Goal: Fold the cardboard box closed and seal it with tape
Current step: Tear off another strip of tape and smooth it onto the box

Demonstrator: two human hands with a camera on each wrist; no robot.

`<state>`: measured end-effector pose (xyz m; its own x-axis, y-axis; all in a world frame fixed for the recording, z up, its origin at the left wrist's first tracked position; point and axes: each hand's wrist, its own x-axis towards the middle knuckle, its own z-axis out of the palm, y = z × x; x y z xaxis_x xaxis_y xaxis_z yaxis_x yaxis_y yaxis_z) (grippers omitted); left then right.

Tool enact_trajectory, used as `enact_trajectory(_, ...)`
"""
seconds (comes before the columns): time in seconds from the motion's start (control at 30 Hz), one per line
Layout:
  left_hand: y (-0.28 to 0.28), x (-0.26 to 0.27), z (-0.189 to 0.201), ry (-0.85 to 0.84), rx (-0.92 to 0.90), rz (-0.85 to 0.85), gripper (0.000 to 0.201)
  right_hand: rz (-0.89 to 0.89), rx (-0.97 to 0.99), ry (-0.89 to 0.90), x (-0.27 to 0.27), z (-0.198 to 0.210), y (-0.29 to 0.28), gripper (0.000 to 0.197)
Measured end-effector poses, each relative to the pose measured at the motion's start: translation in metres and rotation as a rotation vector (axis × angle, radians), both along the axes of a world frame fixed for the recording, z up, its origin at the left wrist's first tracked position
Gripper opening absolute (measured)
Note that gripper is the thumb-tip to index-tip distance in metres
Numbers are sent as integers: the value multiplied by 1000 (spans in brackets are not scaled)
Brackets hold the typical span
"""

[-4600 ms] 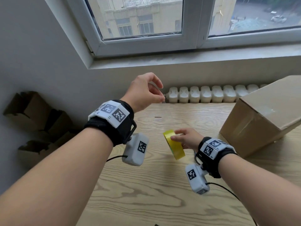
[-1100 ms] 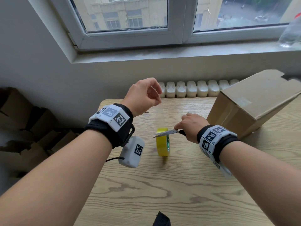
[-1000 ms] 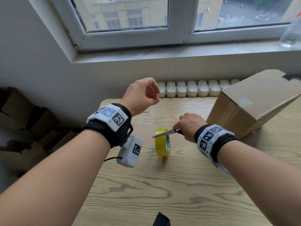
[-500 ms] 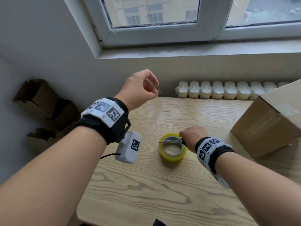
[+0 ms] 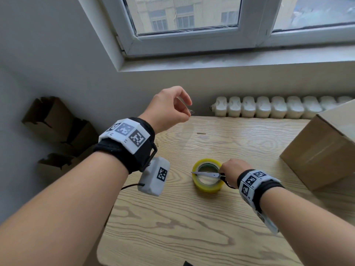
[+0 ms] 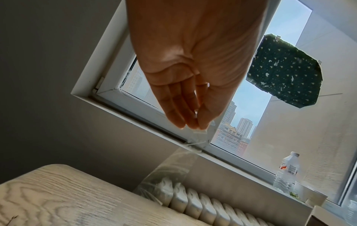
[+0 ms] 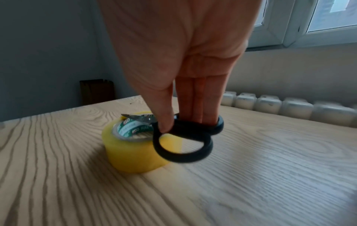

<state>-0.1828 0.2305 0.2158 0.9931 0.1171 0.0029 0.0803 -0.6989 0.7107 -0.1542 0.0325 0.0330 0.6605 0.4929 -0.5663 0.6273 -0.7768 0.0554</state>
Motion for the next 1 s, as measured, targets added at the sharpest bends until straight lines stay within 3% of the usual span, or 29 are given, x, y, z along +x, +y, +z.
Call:
enact_trajectory(0.1,-5,0,1,12,20,-14,26,28,-33,-28,-7,-2,-1,21)
enact_trajectory(0.2,-10,-3,3,22,34,-18,26,-76,81,-32,-9,2,-3,21)
enact_trajectory(0.27,-14,-4,5,25,42,-23,26,-242,326,-37,-4,8,-7,26)
enact_trajectory(0.4,-25,-4,8,10,51,-27,25,-565,1058,68,2,44,-3,36)
enact_trajectory(0.5,-37,-3,11,-18,57,-41,25,-626,1327,251,-1,76,6,61)
enact_trajectory(0.57,-45,-3,14,-24,61,-62,25,-590,1316,260,-4,89,10,67)
enact_trajectory(0.6,-49,-2,15,-26,60,-72,25,-564,1281,213,-4,94,11,60)
enact_trajectory(0.7,-58,-1,20,-40,65,-84,24,-546,1226,73,-2,93,5,19)
enact_trajectory(0.77,-61,0,24,-53,63,-75,23,-555,1221,107,0,89,-5,3)
enact_trajectory(0.87,-64,3,28,-51,44,-67,24,-541,1159,109,-1,85,-23,19)
enact_trajectory(1.0,-73,6,28,-67,42,-54,24,-607,1156,139,1,85,-41,17)
